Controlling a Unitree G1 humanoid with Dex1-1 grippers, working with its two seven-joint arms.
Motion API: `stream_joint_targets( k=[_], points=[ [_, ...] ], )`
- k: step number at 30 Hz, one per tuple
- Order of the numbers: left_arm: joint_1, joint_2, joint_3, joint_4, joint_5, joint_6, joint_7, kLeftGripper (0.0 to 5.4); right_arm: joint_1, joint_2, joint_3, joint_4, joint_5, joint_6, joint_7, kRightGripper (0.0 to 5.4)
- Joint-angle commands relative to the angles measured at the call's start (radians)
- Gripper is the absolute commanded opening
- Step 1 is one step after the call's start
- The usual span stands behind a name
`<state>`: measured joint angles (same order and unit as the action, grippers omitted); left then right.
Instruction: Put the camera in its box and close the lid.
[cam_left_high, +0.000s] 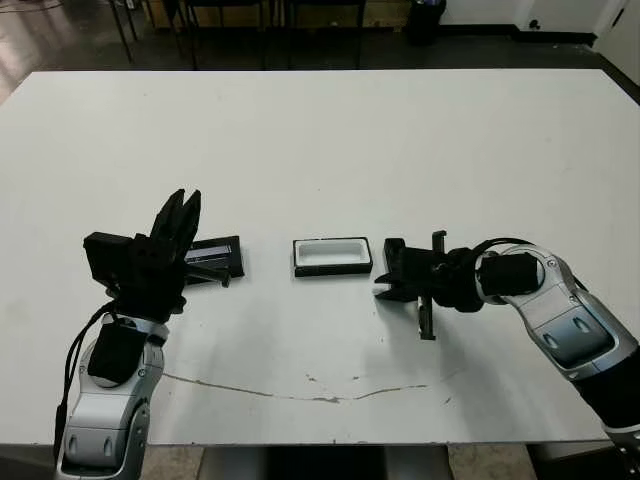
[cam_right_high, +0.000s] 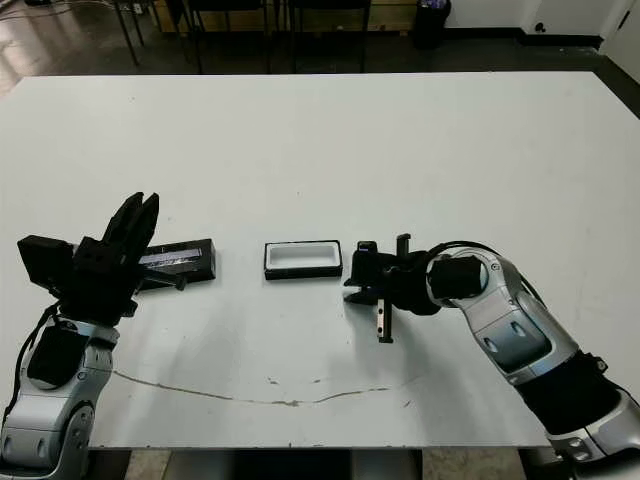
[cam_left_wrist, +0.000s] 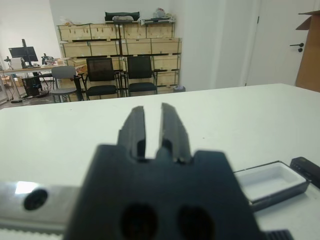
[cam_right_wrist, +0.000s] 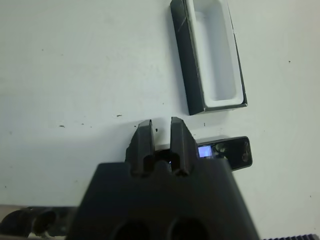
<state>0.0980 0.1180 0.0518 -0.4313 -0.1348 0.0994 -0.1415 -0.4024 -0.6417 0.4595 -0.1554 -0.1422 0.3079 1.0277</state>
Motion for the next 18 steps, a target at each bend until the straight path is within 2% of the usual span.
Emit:
stream_joint_targets(
  k=[1, 4, 10, 18],
  points=[
    [0.013, 0.002, -0.001, 0.018, 0.007, -0.002, 0.001, 0.00, 0.009, -0.035, 0.002, -0.010, -0.022, 0.001, 0.019, 0.02],
    [0.013, 0.002, 0.000, 0.017, 0.006, 0.002, 0.001, 0.00, 0.010, -0.054, -0.010, -0.028, -0.023, 0.020, 0.034, 0.02],
    [0.010, 0.006, -0.002, 0.018, 0.015, 0.000, 0.002, 0.00, 0.025, -0.085, -0.042, -0.023, -0.004, -0.009, 0.044, 0.02],
    [0.009, 0.009, 0.007, 0.021, 0.003, 0.002, -0.004, 0.00, 0.018, -0.092, -0.080, 0.033, 0.030, -0.019, 0.060, 0.02]
  ],
)
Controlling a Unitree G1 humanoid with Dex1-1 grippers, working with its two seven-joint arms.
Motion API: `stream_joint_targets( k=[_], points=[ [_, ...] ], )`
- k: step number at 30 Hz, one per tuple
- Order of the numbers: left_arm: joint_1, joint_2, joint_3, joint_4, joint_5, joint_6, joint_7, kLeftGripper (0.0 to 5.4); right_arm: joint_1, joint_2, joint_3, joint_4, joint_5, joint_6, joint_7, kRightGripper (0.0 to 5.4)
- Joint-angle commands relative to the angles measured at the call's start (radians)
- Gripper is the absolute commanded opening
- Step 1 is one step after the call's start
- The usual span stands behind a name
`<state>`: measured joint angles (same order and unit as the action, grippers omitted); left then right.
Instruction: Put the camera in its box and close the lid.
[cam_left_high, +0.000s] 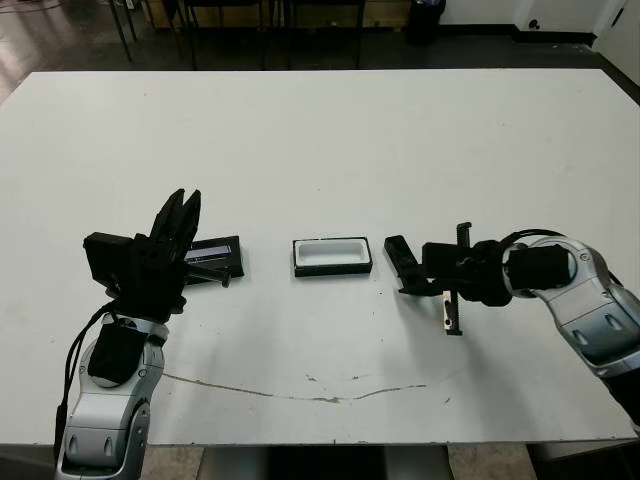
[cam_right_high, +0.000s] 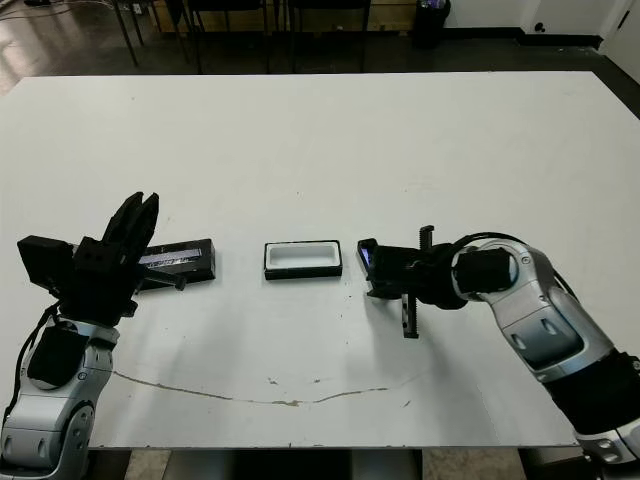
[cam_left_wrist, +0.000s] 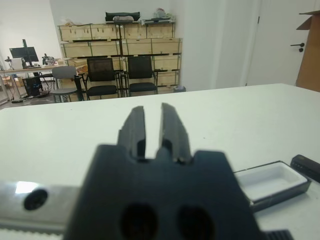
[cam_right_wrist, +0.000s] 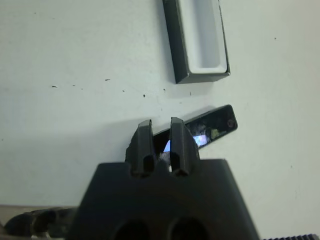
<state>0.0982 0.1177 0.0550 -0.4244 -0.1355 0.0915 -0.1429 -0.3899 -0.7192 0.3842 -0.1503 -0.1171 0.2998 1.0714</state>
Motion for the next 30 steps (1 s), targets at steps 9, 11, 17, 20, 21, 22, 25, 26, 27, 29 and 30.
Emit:
stream_joint_targets(
  k=[9, 11, 17, 20, 21, 22, 25, 26, 27, 29, 30],
  points=[
    [0.014, 0.012, 0.006, 0.003, 0.005, 0.023, -0.002, 0.00, 0.037, 0.028, -0.098, -0.024, 0.198, 0.091, 0.048, 0.02],
    [0.016, 0.013, 0.007, 0.002, 0.006, 0.023, -0.002, 0.00, 0.049, 0.042, -0.143, -0.045, 0.275, 0.143, 0.040, 0.02],
    [0.018, 0.015, 0.007, 0.002, 0.004, 0.020, -0.006, 0.00, 0.153, 0.107, -0.345, -0.154, 0.471, 0.236, -0.089, 0.02],
    [0.017, 0.017, 0.011, 0.001, -0.005, 0.027, -0.011, 0.00, 0.213, 0.141, -0.398, -0.181, 0.489, 0.206, -0.170, 0.02],
    [0.017, 0.018, 0.012, 0.001, -0.007, 0.027, -0.013, 0.00, 0.235, 0.153, -0.412, -0.200, 0.486, 0.209, -0.209, 0.02],
    [0.016, 0.020, 0.013, 0.002, -0.006, 0.028, -0.014, 0.00, 0.256, 0.167, -0.426, -0.215, 0.484, 0.204, -0.245, 0.02],
    [0.015, 0.021, 0.016, 0.000, -0.010, 0.031, -0.018, 0.00, 0.314, 0.213, -0.450, -0.237, 0.467, 0.143, -0.335, 0.02],
    [0.015, 0.021, 0.016, -0.001, -0.011, 0.033, -0.019, 0.00, 0.333, 0.228, -0.452, -0.241, 0.451, 0.121, -0.370, 0.02],
    [0.015, 0.022, 0.016, -0.003, -0.011, 0.036, -0.019, 0.00, 0.350, 0.243, -0.451, -0.238, 0.435, 0.098, -0.400, 0.02],
    [0.014, 0.024, 0.015, -0.005, -0.011, 0.039, -0.022, 0.00, 0.384, 0.266, -0.445, -0.234, 0.393, 0.061, -0.463, 0.02],
    [0.014, 0.025, 0.015, -0.005, -0.010, 0.039, -0.024, 0.00, 0.394, 0.272, -0.440, -0.232, 0.377, 0.048, -0.484, 0.02]
  ],
)
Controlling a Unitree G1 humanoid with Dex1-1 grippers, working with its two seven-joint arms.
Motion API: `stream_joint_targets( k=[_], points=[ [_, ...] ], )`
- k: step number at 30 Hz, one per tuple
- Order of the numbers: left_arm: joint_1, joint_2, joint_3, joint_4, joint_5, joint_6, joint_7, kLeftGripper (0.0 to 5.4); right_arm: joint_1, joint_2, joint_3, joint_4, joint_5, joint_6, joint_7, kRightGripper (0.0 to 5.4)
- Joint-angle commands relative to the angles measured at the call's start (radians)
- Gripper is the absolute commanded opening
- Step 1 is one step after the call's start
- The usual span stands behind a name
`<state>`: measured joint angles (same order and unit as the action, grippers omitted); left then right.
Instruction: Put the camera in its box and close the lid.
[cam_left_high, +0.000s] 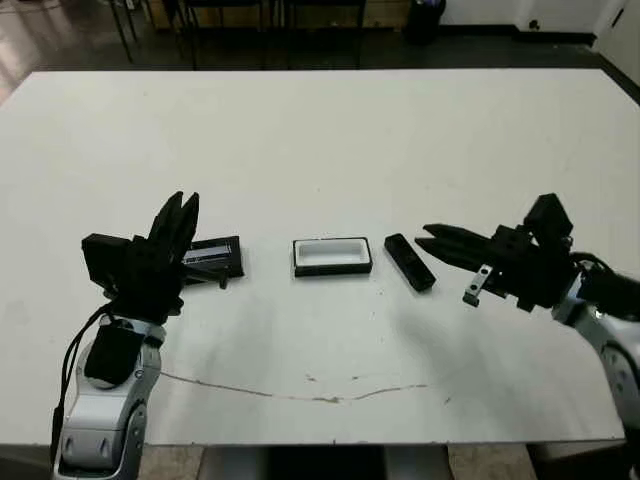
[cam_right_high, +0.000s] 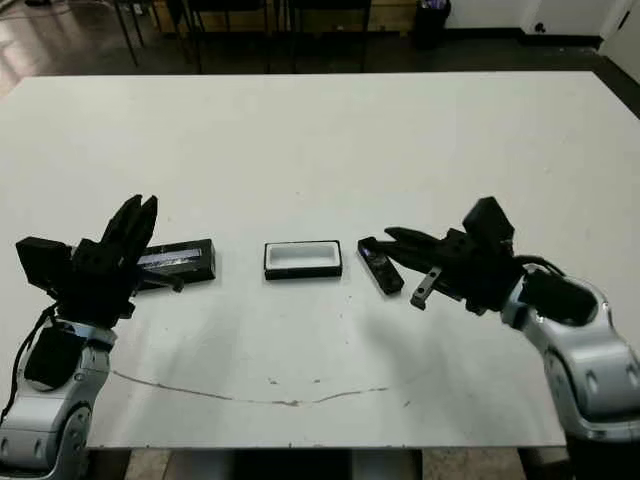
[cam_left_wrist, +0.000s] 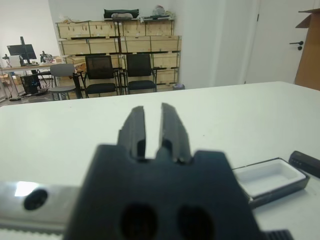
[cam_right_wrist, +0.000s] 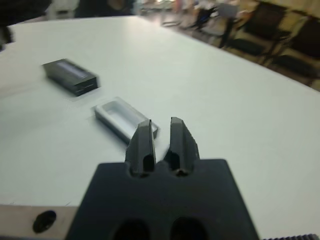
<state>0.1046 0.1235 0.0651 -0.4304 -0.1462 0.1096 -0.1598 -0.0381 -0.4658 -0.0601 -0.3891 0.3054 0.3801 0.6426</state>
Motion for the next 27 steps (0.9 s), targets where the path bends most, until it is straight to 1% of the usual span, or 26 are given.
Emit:
stream_joint_targets(
  k=[1, 3, 6, 10, 14, 19, 21, 23, 24, 27],
  points=[
    [0.008, 0.019, 0.005, 0.000, 0.000, 0.023, -0.008, 0.00, 0.053, 0.028, 0.006, 0.012, -0.055, -0.043, -0.074, 0.02],
    [0.007, 0.021, 0.003, -0.003, 0.000, 0.031, -0.009, 0.00, 0.069, 0.047, 0.009, 0.029, -0.071, -0.064, -0.106, 0.02],
    [0.004, 0.033, -0.005, -0.001, 0.008, 0.029, -0.024, 0.00, 0.087, 0.066, 0.018, 0.045, -0.116, -0.085, -0.166, 0.02],
    [0.003, 0.045, -0.012, 0.001, 0.010, 0.033, -0.036, 0.00, 0.103, 0.089, 0.029, 0.053, -0.161, -0.094, -0.227, 0.02],
    [0.003, 0.049, -0.014, 0.000, 0.003, 0.041, -0.041, 0.00, 0.118, 0.093, 0.048, 0.035, -0.194, -0.054, -0.263, 0.02],
    [0.004, 0.047, -0.011, 0.008, -0.002, 0.034, -0.049, 0.00, 0.127, 0.081, 0.063, 0.014, -0.172, -0.002, -0.235, 0.07],
    [0.006, 0.044, -0.010, 0.010, -0.003, 0.033, -0.049, 0.00, 0.127, 0.074, 0.065, -0.008, -0.157, 0.038, -0.219, 0.26],
    [0.009, 0.043, -0.010, 0.010, -0.005, 0.032, -0.050, 0.00, 0.122, 0.067, 0.065, -0.036, -0.134, 0.095, -0.205, 0.61],
    [0.010, 0.043, -0.012, 0.008, -0.001, 0.032, -0.048, 0.00, 0.119, 0.063, 0.065, -0.047, -0.123, 0.120, -0.198, 0.85],
    [0.014, 0.044, -0.014, 0.007, 0.010, 0.026, -0.044, 0.00, 0.108, 0.055, 0.063, -0.063, -0.095, 0.161, -0.178, 1.51]
  ],
)
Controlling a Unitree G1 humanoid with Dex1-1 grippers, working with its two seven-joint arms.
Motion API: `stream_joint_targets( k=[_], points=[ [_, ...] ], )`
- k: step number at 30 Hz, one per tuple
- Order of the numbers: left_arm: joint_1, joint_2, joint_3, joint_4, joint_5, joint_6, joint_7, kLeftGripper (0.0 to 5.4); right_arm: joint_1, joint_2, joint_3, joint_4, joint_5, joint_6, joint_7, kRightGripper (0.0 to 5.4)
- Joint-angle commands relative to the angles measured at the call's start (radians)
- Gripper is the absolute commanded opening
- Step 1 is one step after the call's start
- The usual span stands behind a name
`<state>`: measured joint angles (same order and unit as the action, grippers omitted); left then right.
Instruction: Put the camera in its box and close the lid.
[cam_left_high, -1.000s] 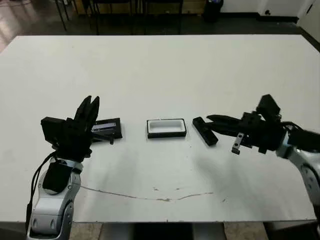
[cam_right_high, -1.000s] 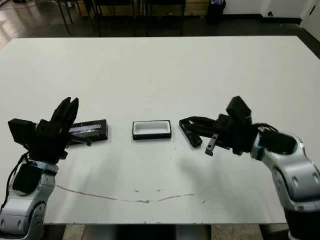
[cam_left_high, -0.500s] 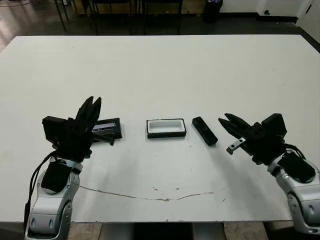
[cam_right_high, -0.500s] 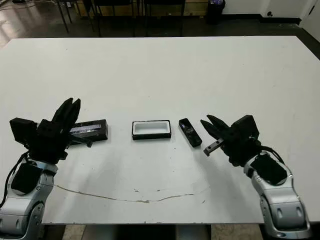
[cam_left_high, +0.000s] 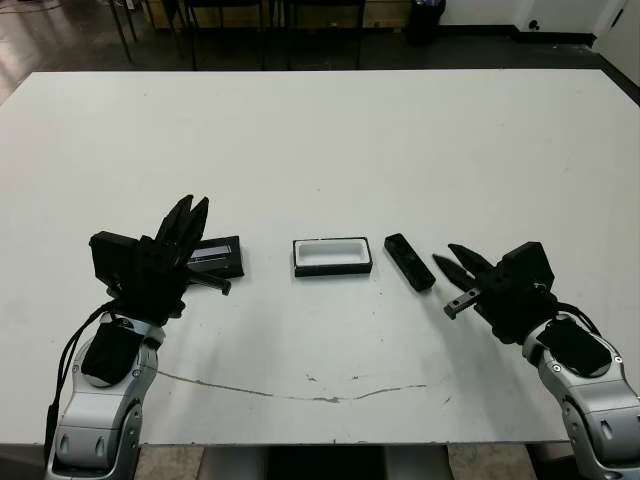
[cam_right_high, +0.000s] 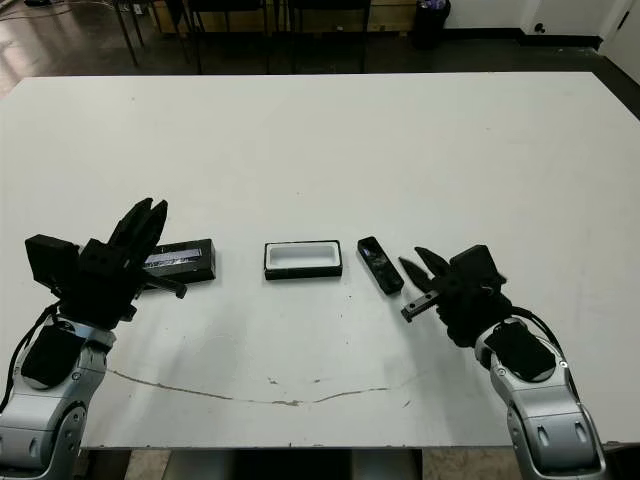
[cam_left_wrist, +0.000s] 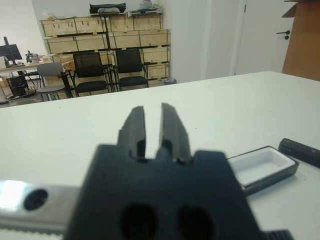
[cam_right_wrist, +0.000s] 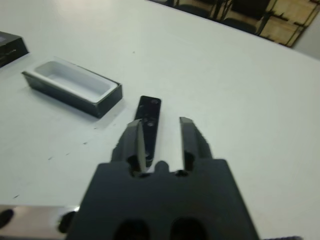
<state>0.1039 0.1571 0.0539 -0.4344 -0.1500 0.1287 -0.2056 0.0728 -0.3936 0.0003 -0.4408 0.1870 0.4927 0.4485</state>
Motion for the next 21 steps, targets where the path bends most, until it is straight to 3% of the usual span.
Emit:
stream_joint_targets(
  k=[1, 6, 17, 21],
  points=[
    [0.016, 0.011, -0.003, 0.013, 0.015, 0.005, 0.002, 0.00, -0.006, -0.017, 0.000, -0.010, 0.034, 0.052, 0.023, 1.73],
    [0.021, 0.007, -0.004, 0.014, 0.017, 0.002, 0.000, 0.00, -0.015, -0.010, -0.007, -0.013, 0.061, 0.068, 0.021, 2.83],
    [0.019, 0.011, -0.003, 0.008, 0.021, 0.006, 0.000, 0.00, -0.023, 0.036, 0.018, 0.009, 0.028, 0.061, -0.070, 5.22],
    [0.018, 0.008, -0.002, 0.011, 0.016, 0.006, -0.002, 0.00, -0.027, 0.051, 0.035, 0.007, 0.017, 0.083, -0.100, 4.75]
  ],
)
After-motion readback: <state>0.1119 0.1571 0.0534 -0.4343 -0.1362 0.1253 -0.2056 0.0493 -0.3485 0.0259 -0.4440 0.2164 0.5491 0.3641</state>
